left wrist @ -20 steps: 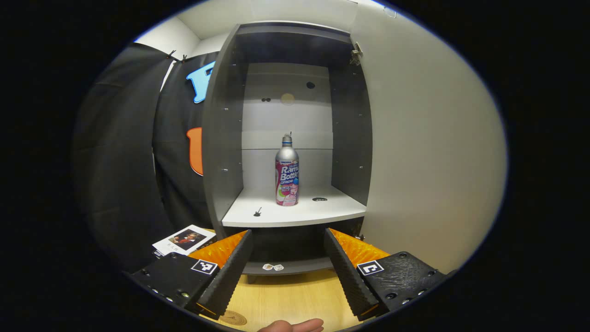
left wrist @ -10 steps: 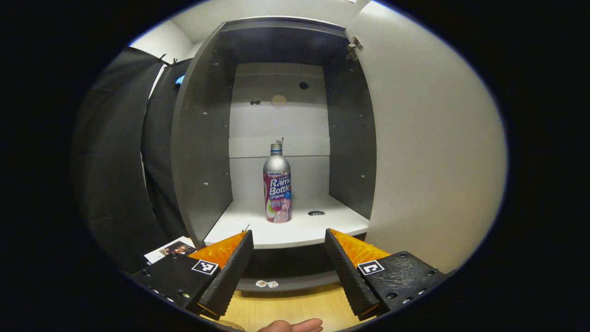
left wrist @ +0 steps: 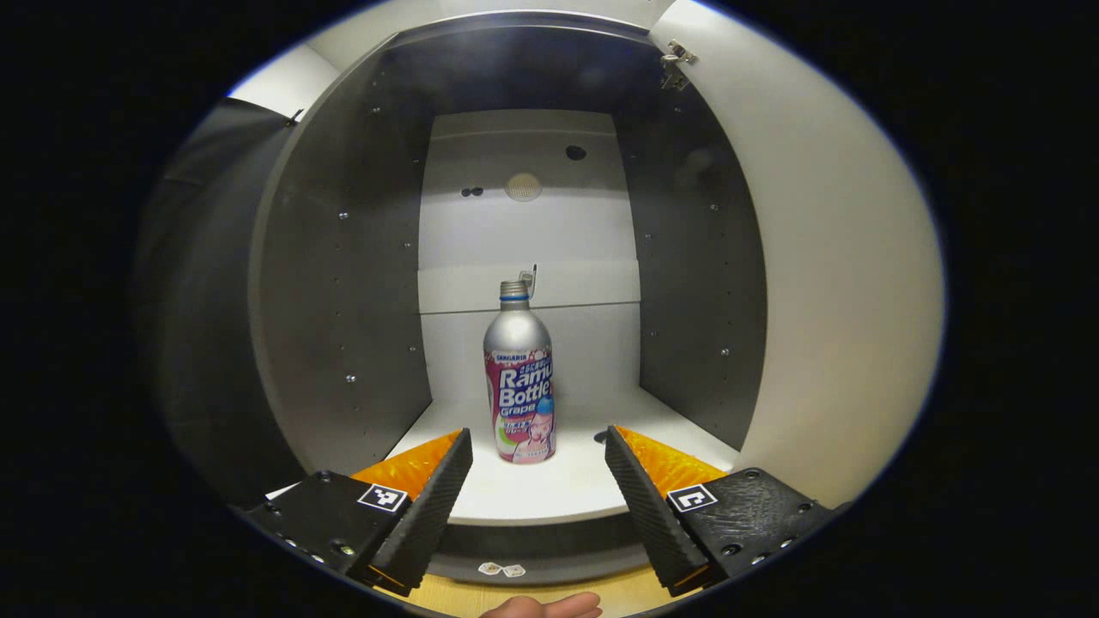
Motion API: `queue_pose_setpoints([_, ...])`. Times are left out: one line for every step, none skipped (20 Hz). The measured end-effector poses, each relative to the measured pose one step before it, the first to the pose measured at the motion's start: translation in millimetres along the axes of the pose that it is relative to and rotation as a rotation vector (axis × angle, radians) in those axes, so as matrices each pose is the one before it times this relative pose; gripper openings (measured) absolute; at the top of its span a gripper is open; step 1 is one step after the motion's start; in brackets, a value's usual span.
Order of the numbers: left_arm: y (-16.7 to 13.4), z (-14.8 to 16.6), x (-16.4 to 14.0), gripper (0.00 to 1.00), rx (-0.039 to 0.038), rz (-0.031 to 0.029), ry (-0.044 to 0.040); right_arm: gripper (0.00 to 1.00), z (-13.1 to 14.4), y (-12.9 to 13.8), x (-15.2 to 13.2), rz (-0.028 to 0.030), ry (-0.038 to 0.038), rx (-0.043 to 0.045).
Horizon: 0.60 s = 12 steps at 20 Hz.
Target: Open the cabinet door with the right hand, grasp the bottle in the cabinet with the left hand and place it on the coaster, then close the cabinet door with the right hand.
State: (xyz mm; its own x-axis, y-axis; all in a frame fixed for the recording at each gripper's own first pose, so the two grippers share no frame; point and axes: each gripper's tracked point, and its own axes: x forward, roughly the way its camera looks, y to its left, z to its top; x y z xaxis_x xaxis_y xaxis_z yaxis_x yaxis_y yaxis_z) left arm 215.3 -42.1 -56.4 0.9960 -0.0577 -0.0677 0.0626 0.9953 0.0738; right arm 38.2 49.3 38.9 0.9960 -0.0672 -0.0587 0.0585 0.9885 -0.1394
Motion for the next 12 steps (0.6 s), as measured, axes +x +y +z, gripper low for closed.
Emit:
queue_pose_setpoints([2.54, 2.20, 8.76, 0.93, -0.01065, 0.01270, 0.00242, 1.00, -0.42, 0.76, -1.88, 0.00161, 0.00009, 0.00027])
queue_pose_setpoints([1.59, 4.21, 8.39, 0.94, -0.00642, 0.00846, -0.00487, 1.00, -0.72, 2.26, 0.90, 0.00321, 0.00468, 0.00222])
queue_pose_setpoints([2.48, 2.94, 7.09, 0.94, -0.00680, 0.01045, -0.00399, 1.00, -0.50, -2.22, 3.57, -0.00191, 0.00366, 0.00310])
queue_pose_setpoints([3.84, 2.19, 7.36, 0.95, -0.00667, 0.01039, -0.00126, 1.00, -0.04, -4.70, 1.96, -0.01557, -0.00283, 0.00098])
queue_pose_setpoints([2.31, 0.57, 8.38, 0.95, -0.01123, 0.00508, 0.00495, 0.99, -0.52, -1.42, -0.05, -0.01104, -0.00104, 0.00169])
queue_pose_setpoints([1.29, -3.35, 7.00, 0.95, -0.02014, 0.00071, 0.03117, 0.99, -0.64, 0.25, 0.78, -0.00050, 0.00651, 0.00397])
queue_pose_setpoints([-1.06, -2.55, 6.66, 0.95, -0.03824, -0.01352, 0.03108, 0.99, -0.21, 1.02, -0.28, -0.00007, -0.00054, 0.00233])
queue_pose_setpoints([-1.04, -1.94, 7.01, 1.00, -0.03920, -0.00699, 0.02490, 1.00, 1.12, -1.46, 0.47, -0.00570, -0.00257, -0.00078])
queue_pose_setpoints([1.53, -0.85, 7.54, 0.95, -0.01840, 0.00613, 0.01740, 1.00, 0.18, -1.21, 0.90, -0.00384, -0.00371, -0.00180])
queue_pose_setpoints([5.47, -1.61, 6.78, 0.96, 0.00607, 0.01475, 0.01628, 1.00, -0.07, -0.31, 1.76, -0.00129, 0.00136, -0.00261])
queue_pose_setpoints([4.59, -3.88, 8.07, 0.95, 0.01281, 0.02652, 0.02090, 1.00, -1.50, -0.89, -0.05, -0.00332, 0.00482, -0.00487])
queue_pose_setpoints([3.31, -5.37, 5.60, 0.94, 0.00464, 0.01357, 0.02633, 1.00, 0.94, 1.11, -1.94, 0.01054, -0.00347, -0.00392])
